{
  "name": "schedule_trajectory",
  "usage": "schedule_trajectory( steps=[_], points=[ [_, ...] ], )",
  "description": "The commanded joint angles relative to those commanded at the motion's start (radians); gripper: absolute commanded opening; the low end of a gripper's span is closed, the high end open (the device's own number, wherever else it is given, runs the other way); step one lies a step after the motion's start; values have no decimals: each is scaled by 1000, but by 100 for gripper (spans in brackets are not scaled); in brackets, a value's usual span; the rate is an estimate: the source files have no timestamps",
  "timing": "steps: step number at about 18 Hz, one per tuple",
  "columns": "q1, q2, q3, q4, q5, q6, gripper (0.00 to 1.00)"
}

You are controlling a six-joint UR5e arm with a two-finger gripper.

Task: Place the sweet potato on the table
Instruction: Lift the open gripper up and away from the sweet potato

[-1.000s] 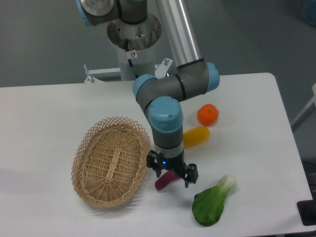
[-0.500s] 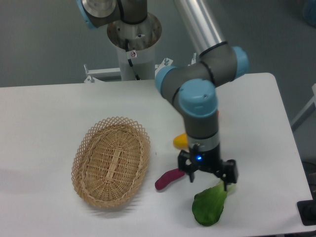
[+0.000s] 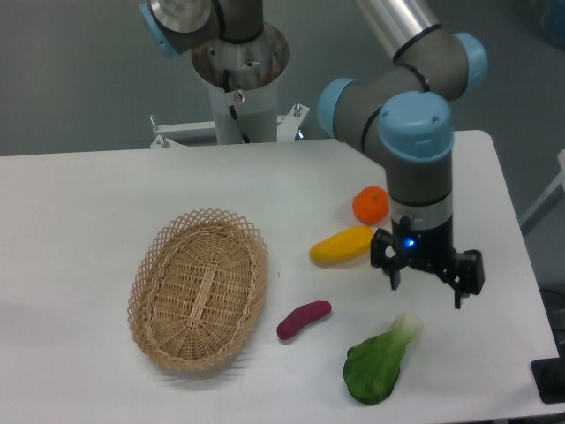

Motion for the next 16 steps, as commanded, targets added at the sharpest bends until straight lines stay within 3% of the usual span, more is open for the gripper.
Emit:
schedule_trajectory(
  steps=[4,16],
  points=[
    [19,18,2,-46,-8,81,100],
    [17,26,3,-48,-11,82,100]
  ],
)
